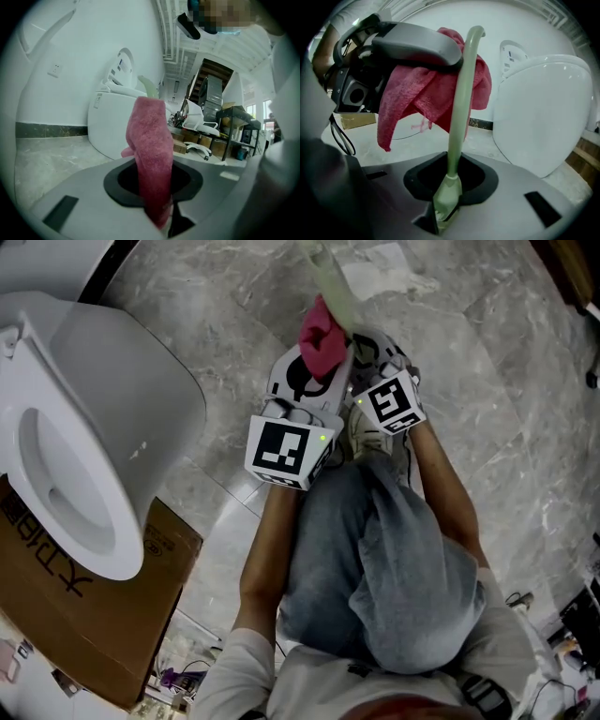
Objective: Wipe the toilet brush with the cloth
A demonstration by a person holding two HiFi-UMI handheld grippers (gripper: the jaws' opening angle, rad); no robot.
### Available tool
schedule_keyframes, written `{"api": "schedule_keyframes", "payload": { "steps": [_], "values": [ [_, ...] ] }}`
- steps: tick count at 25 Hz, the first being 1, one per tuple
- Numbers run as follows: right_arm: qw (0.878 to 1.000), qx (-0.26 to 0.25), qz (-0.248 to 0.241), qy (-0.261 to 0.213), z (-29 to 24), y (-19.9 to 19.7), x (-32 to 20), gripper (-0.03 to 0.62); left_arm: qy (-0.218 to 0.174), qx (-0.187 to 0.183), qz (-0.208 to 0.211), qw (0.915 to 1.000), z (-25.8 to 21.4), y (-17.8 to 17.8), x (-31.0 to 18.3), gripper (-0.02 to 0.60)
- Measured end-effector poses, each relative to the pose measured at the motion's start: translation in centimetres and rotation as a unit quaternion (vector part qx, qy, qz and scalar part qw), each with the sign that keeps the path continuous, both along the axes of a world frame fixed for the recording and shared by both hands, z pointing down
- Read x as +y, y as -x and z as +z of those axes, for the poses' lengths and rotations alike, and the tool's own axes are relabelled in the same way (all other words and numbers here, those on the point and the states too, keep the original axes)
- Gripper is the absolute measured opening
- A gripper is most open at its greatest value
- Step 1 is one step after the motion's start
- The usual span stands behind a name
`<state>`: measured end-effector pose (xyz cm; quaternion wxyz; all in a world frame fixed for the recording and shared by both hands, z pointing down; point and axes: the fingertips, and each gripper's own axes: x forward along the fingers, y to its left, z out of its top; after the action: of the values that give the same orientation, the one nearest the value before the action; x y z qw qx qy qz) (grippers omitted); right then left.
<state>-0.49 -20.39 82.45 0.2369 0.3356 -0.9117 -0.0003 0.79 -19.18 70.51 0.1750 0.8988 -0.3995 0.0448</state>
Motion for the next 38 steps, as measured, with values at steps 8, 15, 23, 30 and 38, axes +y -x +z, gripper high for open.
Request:
{"api": "schedule_keyframes", "payload": {
  "steps": [8,15,23,30,38],
  "values": [
    [1.0,-0.012,0.004,-0.015,-0.2,-0.1,-0.1,0.058,-0.045,-0.082,-0.025,0.9953,-0.2,-1.0,-0.4,0.087],
    [1.0,0.011,0.009,-0.007,0.1,-0.6,-0.1,0.058,-0.062,-0.061,-0.032,0.9958,-3.6,-0.8,-1.3,0.098],
    [1.0,0.008,-0.001,-0.008,0.1,0.3,-0.1,0.06,-0.054,-0.031,-0.031,0.9976,-6.4,0.2,-2.2,0.109],
    [1.0,0.024,0.001,-0.007,0.2,0.2,0.0,0.058,-0.087,0.007,-0.045,0.9952,-11.1,2.1,-3.2,0.1],
    [1.0,0.029,0.0,-0.009,0.1,0.7,0.0,0.057,-0.159,0.057,-0.002,0.9857,-18.9,2.1,-2.3,0.091]
  ]
}}
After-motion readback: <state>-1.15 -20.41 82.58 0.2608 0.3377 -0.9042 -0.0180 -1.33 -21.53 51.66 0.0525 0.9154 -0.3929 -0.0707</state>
